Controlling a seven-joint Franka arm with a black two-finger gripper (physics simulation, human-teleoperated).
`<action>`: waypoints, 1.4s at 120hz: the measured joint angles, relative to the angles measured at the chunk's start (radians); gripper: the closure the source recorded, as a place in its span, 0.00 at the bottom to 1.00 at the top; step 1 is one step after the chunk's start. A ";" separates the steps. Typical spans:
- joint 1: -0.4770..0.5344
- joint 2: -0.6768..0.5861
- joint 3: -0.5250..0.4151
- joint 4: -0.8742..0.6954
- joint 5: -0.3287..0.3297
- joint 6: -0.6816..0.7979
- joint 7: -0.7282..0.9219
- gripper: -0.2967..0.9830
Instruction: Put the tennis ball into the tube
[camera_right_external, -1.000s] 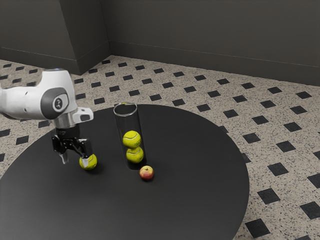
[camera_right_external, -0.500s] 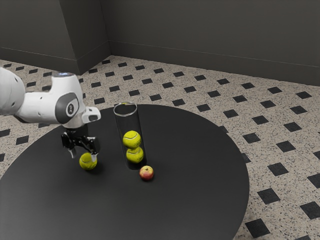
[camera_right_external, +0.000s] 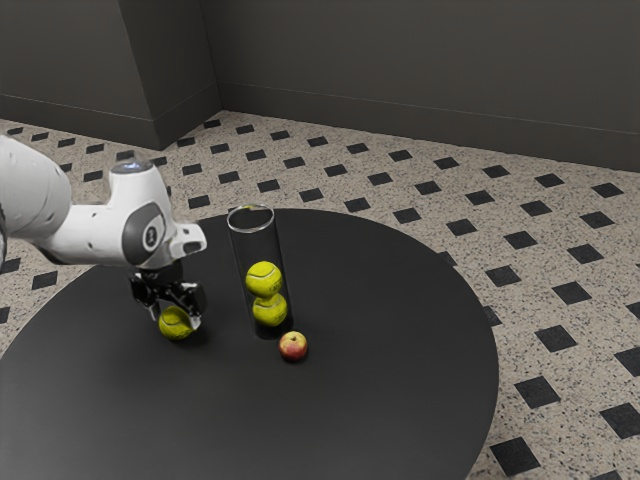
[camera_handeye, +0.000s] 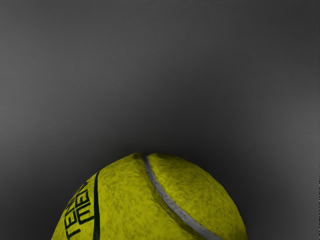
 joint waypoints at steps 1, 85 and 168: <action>0.000 0.001 -0.001 0.000 -0.001 0.001 0.000 0.25; 0.002 0.004 -0.002 -0.015 -0.023 0.019 0.018 0.47; -0.017 -0.223 -0.088 0.363 0.191 -0.358 -0.038 0.82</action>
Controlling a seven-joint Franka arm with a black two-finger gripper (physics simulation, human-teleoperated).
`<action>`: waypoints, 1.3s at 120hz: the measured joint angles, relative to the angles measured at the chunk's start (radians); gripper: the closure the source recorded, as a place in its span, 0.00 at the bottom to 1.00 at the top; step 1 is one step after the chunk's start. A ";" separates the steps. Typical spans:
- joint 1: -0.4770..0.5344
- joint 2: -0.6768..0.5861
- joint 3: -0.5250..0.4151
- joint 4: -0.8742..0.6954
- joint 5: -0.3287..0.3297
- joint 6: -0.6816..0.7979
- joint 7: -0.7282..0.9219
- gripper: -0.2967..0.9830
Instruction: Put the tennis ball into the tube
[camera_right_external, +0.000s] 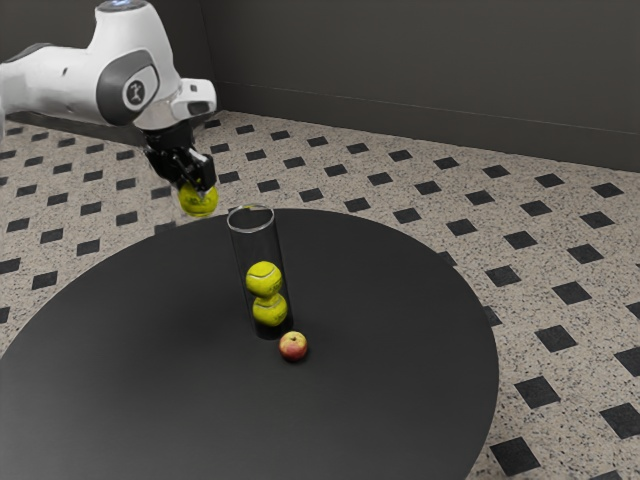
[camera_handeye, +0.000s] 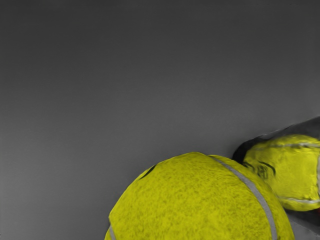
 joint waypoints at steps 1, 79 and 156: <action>-0.001 0.000 -0.002 0.005 0.001 -0.003 0.000 0.81; -0.007 0.059 -0.123 0.137 -0.013 -0.076 0.017 0.68; -0.023 0.054 -0.123 0.125 -0.033 -0.087 0.038 0.43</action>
